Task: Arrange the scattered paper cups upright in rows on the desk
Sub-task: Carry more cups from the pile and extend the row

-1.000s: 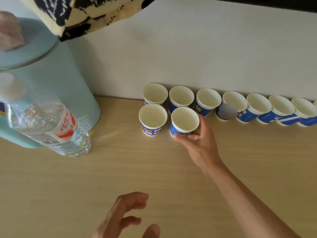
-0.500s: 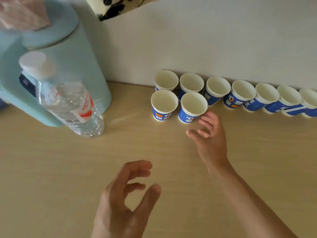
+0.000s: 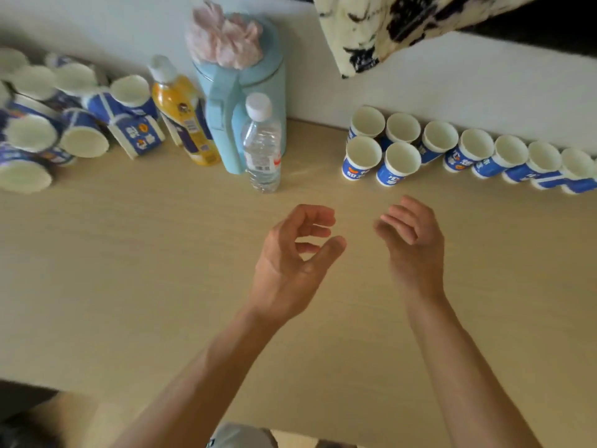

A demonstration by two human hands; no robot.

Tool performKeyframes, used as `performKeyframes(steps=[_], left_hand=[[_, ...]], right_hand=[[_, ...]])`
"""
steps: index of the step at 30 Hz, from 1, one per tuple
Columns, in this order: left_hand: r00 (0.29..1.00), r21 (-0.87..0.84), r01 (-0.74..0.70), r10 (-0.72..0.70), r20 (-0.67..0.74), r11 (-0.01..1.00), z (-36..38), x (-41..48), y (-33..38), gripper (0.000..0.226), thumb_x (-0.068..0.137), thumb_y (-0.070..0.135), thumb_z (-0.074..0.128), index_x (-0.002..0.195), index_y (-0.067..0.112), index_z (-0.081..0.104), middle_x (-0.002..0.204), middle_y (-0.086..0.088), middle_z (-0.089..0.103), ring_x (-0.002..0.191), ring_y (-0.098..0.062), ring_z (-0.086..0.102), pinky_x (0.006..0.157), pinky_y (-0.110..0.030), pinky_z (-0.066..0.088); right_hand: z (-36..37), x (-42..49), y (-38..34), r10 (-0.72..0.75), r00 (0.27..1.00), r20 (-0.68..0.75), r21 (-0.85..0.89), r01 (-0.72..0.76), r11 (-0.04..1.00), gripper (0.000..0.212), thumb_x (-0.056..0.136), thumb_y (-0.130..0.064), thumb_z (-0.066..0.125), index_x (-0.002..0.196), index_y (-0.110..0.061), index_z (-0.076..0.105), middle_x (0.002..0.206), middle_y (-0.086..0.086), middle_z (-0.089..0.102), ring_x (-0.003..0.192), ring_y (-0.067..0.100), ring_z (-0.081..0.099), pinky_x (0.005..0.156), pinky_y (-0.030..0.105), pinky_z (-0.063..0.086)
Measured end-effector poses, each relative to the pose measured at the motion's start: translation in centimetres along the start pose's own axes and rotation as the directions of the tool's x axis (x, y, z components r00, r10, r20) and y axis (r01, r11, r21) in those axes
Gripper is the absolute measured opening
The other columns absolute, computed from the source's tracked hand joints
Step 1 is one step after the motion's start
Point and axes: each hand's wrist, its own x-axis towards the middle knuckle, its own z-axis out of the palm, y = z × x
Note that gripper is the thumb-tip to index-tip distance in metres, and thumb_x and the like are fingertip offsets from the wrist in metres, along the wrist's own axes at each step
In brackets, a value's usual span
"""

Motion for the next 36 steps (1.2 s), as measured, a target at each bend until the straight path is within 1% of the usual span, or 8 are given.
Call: performKeyframes(steps=[4, 10, 15, 18, 28, 31, 34, 36], left_hand=[[1.000, -0.022, -0.014, 0.015, 0.022, 1.000, -2.5, -3.4, 3.6, 0.028, 0.082, 0.029, 0.070, 0.108, 0.018, 0.067, 0.107, 0.008, 0.072, 0.097, -0.009, 0.069, 0.078, -0.020, 0.053], [0.996, -0.083, -0.030, 0.023, -0.085, 0.996, -6.1, -8.9, 7.1, 0.025, 0.082, 0.031, 0.068, 0.104, 0.020, 0.069, 0.105, 0.009, 0.073, 0.096, -0.009, 0.069, 0.083, -0.035, 0.057], [0.982, -0.109, -0.046, 0.025, -0.186, 0.993, -8.2, -14.2, 8.6, 0.022, 0.083, 0.027, 0.066, 0.104, 0.020, 0.069, 0.106, 0.010, 0.073, 0.095, -0.007, 0.069, 0.082, -0.027, 0.054], [0.974, -0.103, -0.064, 0.039, -0.225, 0.993, -9.6, -17.8, 9.3, 0.022, 0.082, 0.029, 0.066, 0.102, 0.020, 0.069, 0.104, 0.010, 0.073, 0.094, -0.009, 0.068, 0.079, -0.023, 0.052], [0.954, -0.016, -0.070, 0.063, -0.293, 0.997, -14.6, -23.5, 10.1, 0.023, 0.082, 0.030, 0.066, 0.103, 0.022, 0.070, 0.103, 0.010, 0.074, 0.089, -0.008, 0.068, 0.076, -0.017, 0.051], [0.959, -0.019, -0.065, 0.057, -0.276, 0.998, -15.5, -23.0, 9.9, 0.024, 0.082, 0.029, 0.066, 0.104, 0.022, 0.070, 0.103, 0.010, 0.075, 0.090, -0.008, 0.068, 0.077, -0.020, 0.052], [0.968, -0.025, -0.069, 0.060, -0.246, 0.997, -16.5, -21.7, 9.6, 0.024, 0.081, 0.029, 0.067, 0.103, 0.021, 0.071, 0.103, 0.009, 0.075, 0.091, -0.011, 0.068, 0.079, -0.027, 0.054], [0.974, -0.032, -0.067, 0.058, -0.219, 0.997, -17.3, -20.6, 9.5, 0.023, 0.080, 0.030, 0.067, 0.101, 0.021, 0.071, 0.103, 0.009, 0.074, 0.091, -0.011, 0.068, 0.083, -0.033, 0.054]], right_hand=[[1.6, -6.4, -5.3, 0.031, 0.997, 0.068, 0.120, -0.039, 0.992, 0.041, 0.086, 0.006, 0.071, 0.121, -0.014, 0.061, 0.115, 0.009, 0.068, 0.093, 0.003, 0.069, 0.085, 0.018, 0.051], [3.5, -14.3, -9.7, 0.027, 0.981, 0.193, 0.190, -0.065, 0.980, 0.040, 0.084, 0.000, 0.077, 0.119, -0.014, 0.065, 0.112, 0.005, 0.072, 0.091, 0.007, 0.066, 0.080, 0.014, 0.051], [3.6, -19.0, -10.6, 0.005, 0.953, 0.304, 0.177, -0.062, 0.982, 0.034, 0.089, -0.002, 0.072, 0.121, -0.014, 0.065, 0.111, 0.002, 0.073, 0.088, 0.009, 0.066, 0.087, 0.021, 0.052], [3.2, -21.1, -10.6, -0.006, 0.947, 0.323, 0.174, -0.053, 0.983, 0.032, 0.090, -0.003, 0.072, 0.119, -0.015, 0.066, 0.110, 0.002, 0.075, 0.098, 0.013, 0.071, 0.094, 0.033, 0.052], [4.7, -25.8, -10.0, -0.001, 0.929, 0.371, 0.219, -0.087, 0.972, 0.028, 0.089, -0.012, 0.076, 0.115, -0.017, 0.067, 0.110, 0.006, 0.075, 0.104, 0.030, 0.071, 0.091, 0.038, 0.054], [5.3, -26.3, -10.4, -0.007, 0.932, 0.362, 0.238, -0.085, 0.968, 0.038, 0.078, -0.021, 0.079, 0.114, -0.016, 0.067, 0.107, 0.005, 0.076, 0.105, 0.030, 0.071, 0.085, 0.034, 0.053], [6.1, -25.7, -10.4, -0.005, 0.938, 0.346, 0.242, -0.084, 0.967, 0.028, 0.089, -0.007, 0.075, 0.114, -0.016, 0.067, 0.107, 0.005, 0.076, 0.104, 0.029, 0.071, 0.084, 0.031, 0.052], [7.2, -25.3, -10.4, 0.000, 0.948, 0.320, 0.240, -0.081, 0.967, 0.029, 0.086, -0.012, 0.078, 0.113, -0.016, 0.068, 0.106, 0.005, 0.076, 0.104, 0.030, 0.071, 0.083, 0.031, 0.052]])
